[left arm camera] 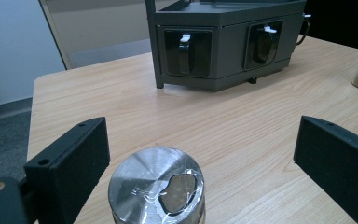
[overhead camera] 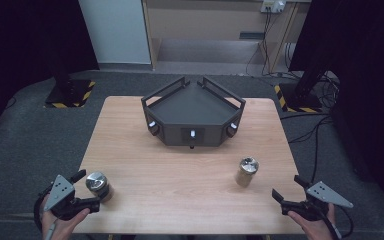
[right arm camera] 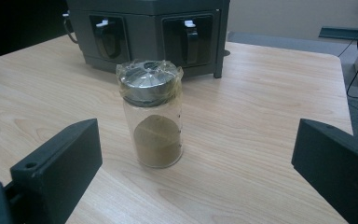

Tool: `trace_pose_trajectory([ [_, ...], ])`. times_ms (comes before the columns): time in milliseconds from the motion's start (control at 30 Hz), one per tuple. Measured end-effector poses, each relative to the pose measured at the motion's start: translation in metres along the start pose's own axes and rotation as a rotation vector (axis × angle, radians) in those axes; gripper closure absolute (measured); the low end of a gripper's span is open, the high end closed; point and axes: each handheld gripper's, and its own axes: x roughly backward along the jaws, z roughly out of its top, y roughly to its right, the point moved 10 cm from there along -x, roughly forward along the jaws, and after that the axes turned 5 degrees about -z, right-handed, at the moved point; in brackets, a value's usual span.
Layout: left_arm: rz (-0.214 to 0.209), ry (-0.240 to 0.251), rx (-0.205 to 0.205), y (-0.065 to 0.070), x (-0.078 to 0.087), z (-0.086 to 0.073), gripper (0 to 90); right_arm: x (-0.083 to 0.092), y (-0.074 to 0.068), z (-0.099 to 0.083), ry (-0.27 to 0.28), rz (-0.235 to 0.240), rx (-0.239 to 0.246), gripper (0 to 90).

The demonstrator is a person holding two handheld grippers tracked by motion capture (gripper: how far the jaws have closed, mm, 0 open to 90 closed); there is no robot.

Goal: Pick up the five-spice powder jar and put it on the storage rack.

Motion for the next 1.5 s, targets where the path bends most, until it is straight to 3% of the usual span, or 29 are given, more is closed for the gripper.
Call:
trace_pose_trajectory([
  [467, 0.001, -0.010, -0.031, 0.002, 0.004, 0.002, 2.6, 0.000, -0.002, 0.002, 0.011, 0.023, 0.014, 2.5],
  [900, -0.017, -0.030, -0.011, -0.002, 0.016, 0.008, 2.2, -0.004, 0.000, 0.001, -0.023, 0.053, 0.002, 2.1],
  [1200, -0.039, -0.160, -0.044, -0.011, 0.035, 0.025, 2.0, -0.005, -0.001, 0.002, -0.015, 0.072, 0.022, 2.2],
  [1500, -0.054, -0.230, -0.038, -0.026, 0.055, 0.049, 2.7, -0.006, -0.003, 0.002, -0.017, 0.081, 0.038, 2.5],
])
